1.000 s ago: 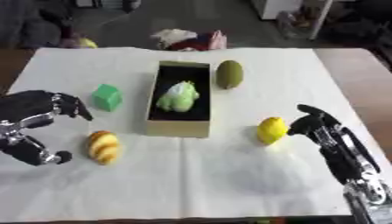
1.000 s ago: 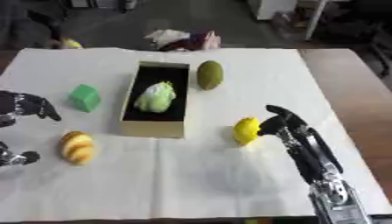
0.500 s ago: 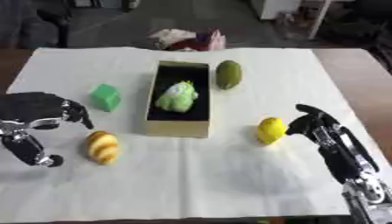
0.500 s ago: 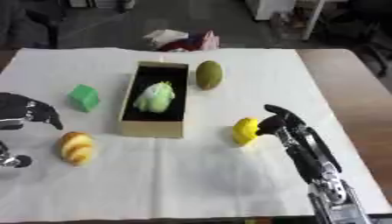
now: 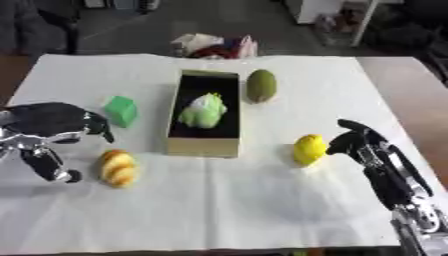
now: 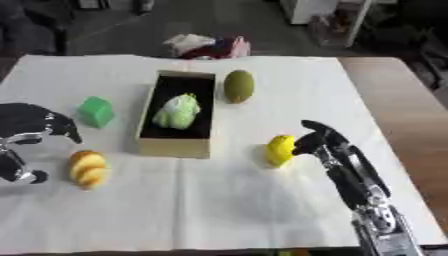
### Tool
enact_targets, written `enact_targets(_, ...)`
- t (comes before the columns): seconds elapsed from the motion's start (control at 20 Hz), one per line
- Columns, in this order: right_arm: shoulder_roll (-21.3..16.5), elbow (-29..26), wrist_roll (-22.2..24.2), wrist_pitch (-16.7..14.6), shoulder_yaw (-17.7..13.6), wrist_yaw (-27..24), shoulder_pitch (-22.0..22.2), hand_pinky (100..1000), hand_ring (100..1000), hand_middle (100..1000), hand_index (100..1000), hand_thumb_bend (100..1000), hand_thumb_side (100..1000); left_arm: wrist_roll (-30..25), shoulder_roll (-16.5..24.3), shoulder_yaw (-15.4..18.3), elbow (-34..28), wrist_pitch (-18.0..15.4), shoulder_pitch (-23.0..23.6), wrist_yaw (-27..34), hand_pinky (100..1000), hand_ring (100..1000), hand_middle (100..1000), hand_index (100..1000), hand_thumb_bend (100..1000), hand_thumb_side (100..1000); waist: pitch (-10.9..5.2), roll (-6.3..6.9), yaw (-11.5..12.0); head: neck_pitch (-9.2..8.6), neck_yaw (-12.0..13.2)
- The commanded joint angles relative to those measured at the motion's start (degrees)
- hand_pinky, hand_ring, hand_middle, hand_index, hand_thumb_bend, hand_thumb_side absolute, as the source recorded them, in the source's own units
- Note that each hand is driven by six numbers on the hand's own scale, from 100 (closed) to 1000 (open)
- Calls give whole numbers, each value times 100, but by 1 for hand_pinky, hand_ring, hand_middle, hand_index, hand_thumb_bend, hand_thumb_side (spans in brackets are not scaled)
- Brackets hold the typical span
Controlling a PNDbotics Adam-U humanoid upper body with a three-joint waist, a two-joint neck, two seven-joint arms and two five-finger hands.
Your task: Pick up objects on the table and place them in the box.
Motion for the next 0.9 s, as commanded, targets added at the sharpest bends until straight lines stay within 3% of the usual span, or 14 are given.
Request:
enact_targets(0.05,-46,-65,26,-7,14,-25,-51,747,611,584,870,100,716,-17,-29,-60,184,-159,-204,-8,801,749,756,833,522,100,-44,-1,-19,26,25)
enact_targets(0.35,-35,-66,45,1,29,-37,-53,747,611,584,871,100,718,-409,-159,-221,391,-391,-385,257,808,757,761,829,514,100,-34,4,-47,26,47)
enact_targets(0.9,-25,-68,52,6,27,-37,-52,747,611,584,870,100,719,-1103,-308,-395,582,-526,-472,357,817,748,757,819,481,100,-27,10,-92,26,50)
